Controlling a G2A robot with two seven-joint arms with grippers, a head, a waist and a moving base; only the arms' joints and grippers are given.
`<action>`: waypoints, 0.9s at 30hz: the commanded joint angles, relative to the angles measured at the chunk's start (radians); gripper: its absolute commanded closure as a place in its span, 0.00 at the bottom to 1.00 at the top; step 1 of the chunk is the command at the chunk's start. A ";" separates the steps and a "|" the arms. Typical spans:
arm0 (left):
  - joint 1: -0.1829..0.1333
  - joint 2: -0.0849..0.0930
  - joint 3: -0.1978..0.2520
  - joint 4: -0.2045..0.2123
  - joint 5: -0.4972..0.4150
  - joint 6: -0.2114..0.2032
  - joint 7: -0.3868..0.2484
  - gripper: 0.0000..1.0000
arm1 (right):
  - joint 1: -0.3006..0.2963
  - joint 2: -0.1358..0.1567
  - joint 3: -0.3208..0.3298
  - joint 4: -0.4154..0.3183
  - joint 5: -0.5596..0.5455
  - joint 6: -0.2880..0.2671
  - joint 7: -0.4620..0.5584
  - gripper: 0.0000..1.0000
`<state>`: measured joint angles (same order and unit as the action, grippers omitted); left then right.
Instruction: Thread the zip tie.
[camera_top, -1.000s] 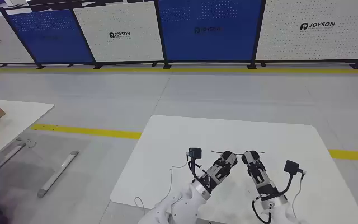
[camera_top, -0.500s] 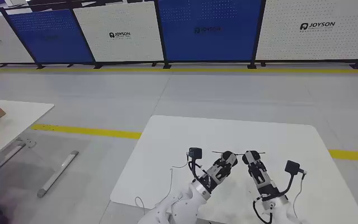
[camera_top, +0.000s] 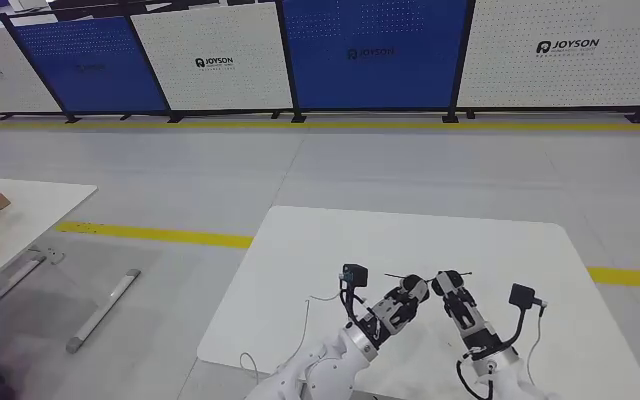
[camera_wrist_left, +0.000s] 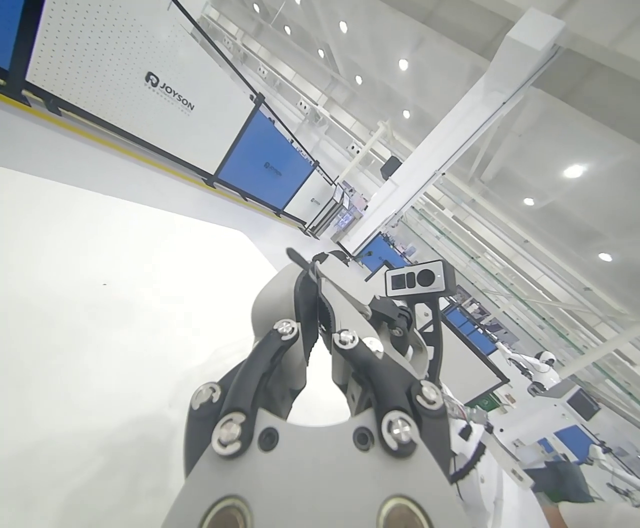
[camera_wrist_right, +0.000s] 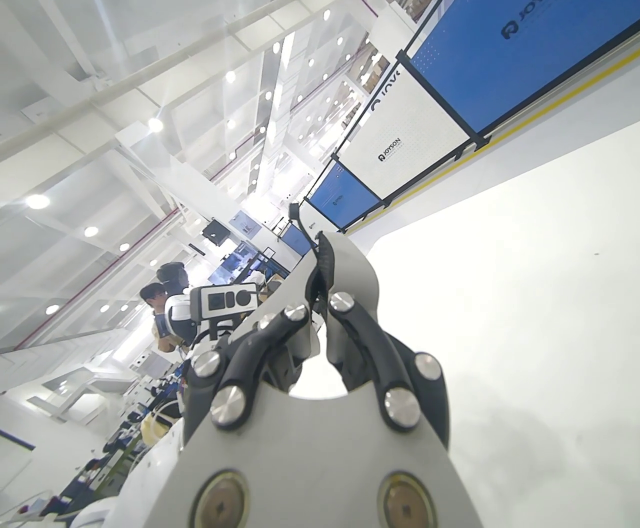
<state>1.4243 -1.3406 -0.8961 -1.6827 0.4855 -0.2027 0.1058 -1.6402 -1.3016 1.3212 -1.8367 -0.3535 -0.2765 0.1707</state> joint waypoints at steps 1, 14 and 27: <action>0.004 0.001 -0.004 -0.006 0.004 0.005 -0.005 1.00 | 0.000 0.002 0.004 -0.002 0.003 0.004 0.016 1.00; 0.006 0.003 -0.009 -0.008 -0.001 0.021 -0.014 1.00 | 0.003 0.002 0.002 -0.005 0.003 0.011 0.017 1.00; -0.001 -0.001 -0.006 -0.002 -0.004 0.044 -0.001 1.00 | 0.009 0.006 -0.002 -0.010 0.027 0.032 0.048 0.74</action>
<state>1.4227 -1.3410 -0.9029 -1.6844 0.4801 -0.1603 0.1022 -1.6318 -1.2956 1.3185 -1.8462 -0.3286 -0.2448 0.2177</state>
